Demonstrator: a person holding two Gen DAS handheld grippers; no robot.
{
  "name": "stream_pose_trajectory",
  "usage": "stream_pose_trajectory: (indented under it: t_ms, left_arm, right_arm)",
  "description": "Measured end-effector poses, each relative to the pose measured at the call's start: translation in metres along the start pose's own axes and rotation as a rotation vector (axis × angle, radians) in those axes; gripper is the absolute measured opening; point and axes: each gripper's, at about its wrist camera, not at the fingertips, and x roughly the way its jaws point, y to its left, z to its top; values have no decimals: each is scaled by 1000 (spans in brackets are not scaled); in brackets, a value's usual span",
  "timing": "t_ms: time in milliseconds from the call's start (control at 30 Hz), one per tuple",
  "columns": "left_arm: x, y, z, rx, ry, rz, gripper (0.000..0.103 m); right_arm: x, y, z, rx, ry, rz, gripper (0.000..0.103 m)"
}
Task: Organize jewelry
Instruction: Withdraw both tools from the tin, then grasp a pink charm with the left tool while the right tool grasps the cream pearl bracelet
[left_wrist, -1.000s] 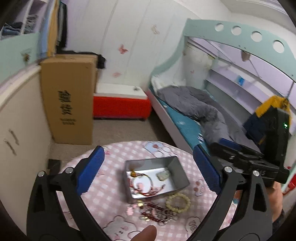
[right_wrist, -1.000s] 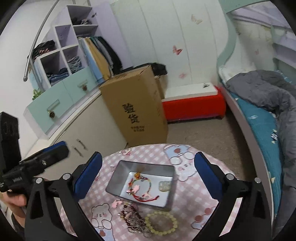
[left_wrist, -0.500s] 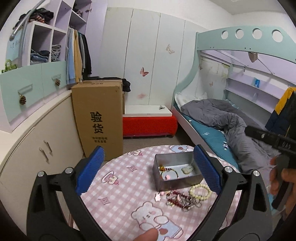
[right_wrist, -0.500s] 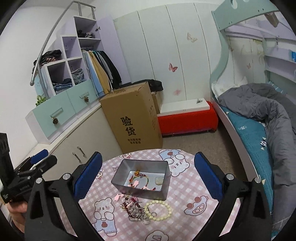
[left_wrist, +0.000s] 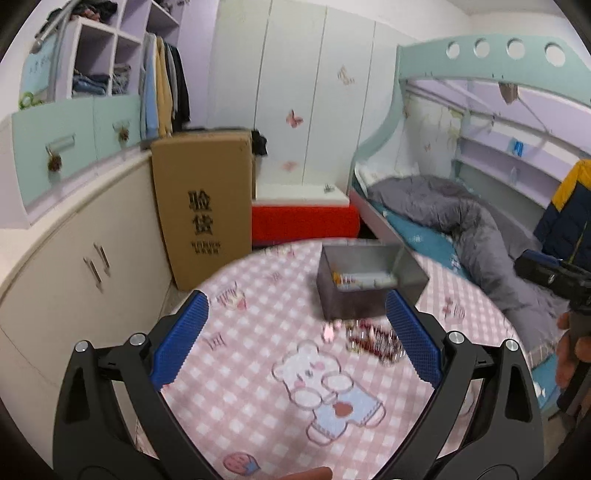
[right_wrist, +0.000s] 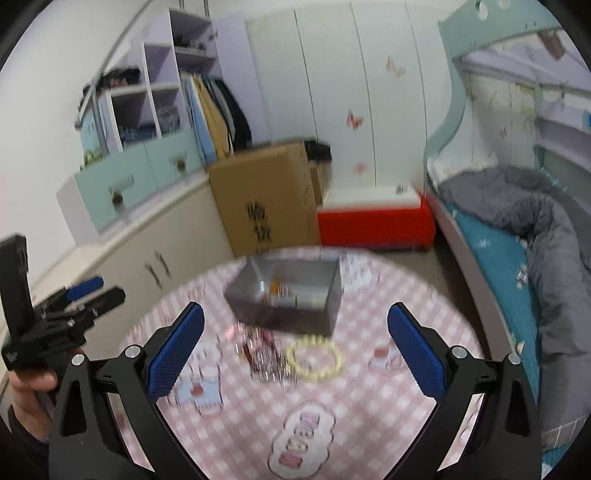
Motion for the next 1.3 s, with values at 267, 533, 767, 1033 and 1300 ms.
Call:
stream_pose_trajectory:
  t_ms: [267,533,767,1033,1300]
  left_arm:
    - [37,-4,-26,28,88,26,95]
    - [102,-19,-34,121,206,42,95]
    - [150,-27,-39,163,321,5,79]
    - [153,-31,-42,160,346,-131,15]
    - [137,-22,-45,94,315,-175,15]
  right_arm:
    - [43,0,-40,-18,137,19,95]
    - [61,-2,-46,0,169,41,95]
    - [68,-13,-47,21,186,41,94]
    - [84,-13,-46,10,214,89,68]
    - [115,4,-44,-87,290,87,37]
